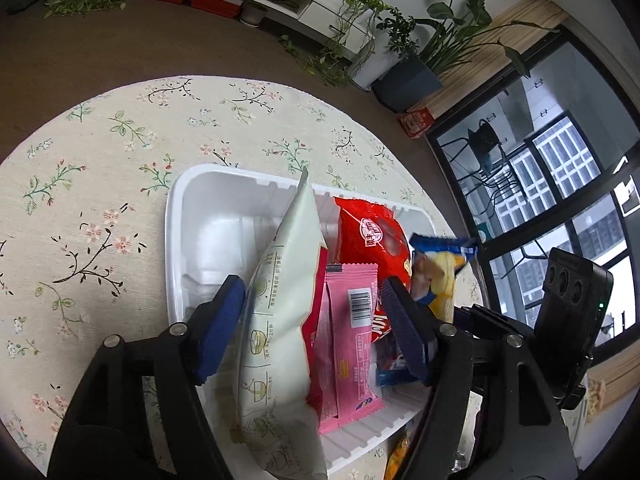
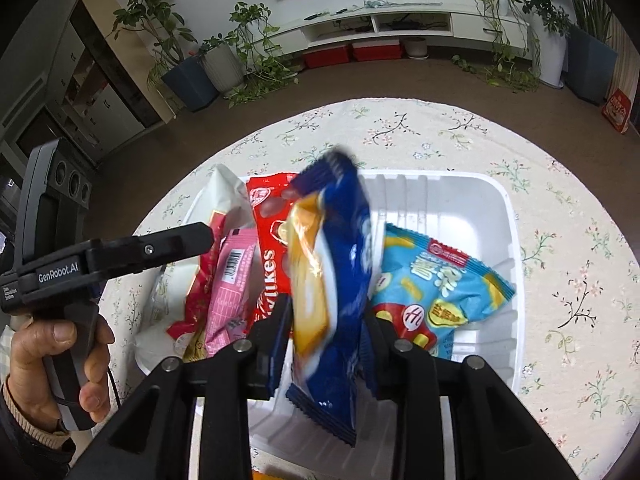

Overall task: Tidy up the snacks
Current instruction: 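Lower both bags into the tray and open both tools, then move both tools back over the remaining snack pile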

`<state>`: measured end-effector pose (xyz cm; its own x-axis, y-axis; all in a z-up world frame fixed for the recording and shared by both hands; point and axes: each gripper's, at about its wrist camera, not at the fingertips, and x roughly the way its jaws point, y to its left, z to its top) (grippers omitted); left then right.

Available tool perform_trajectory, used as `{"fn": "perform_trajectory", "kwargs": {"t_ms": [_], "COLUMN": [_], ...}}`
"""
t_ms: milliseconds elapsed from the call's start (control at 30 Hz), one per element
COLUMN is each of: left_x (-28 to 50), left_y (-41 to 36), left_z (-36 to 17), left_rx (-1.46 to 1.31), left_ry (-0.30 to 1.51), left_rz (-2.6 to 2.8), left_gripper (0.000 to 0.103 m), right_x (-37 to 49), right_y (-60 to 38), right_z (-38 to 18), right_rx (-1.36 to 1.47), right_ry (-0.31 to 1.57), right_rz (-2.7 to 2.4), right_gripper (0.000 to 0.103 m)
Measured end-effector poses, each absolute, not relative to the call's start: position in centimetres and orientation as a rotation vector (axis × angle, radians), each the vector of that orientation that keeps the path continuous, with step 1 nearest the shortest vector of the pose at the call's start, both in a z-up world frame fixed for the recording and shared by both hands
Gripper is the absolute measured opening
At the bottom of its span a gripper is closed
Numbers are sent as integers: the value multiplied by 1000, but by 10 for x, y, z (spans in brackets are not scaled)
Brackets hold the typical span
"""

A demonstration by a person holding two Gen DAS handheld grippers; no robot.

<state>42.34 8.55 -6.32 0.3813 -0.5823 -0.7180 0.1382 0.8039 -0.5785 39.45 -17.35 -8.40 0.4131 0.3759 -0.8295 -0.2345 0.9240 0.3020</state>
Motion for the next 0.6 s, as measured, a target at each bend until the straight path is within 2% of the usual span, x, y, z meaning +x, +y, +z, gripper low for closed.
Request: {"fn": "perform_trajectory", "kwargs": {"t_ms": [333, 467, 533, 600], "left_x": [419, 414, 410, 405], "left_y": [81, 83, 85, 90], "left_z": [-59, -54, -51, -45], "left_rx": [-440, -436, -431, -427], "left_ry": [1074, 1048, 1035, 1016], "left_rz": [-474, -458, -449, -445], "left_gripper": [71, 76, 82, 89], "right_x": [395, 394, 393, 390], "right_y": [-178, -180, -182, -183], "right_z": [-87, -81, -77, -70], "right_rx": [144, 155, 157, 165], "right_ry": [1071, 1047, 1032, 1014], "right_rz": [368, 360, 362, 363], "right_gripper": [37, 45, 48, 59]}}
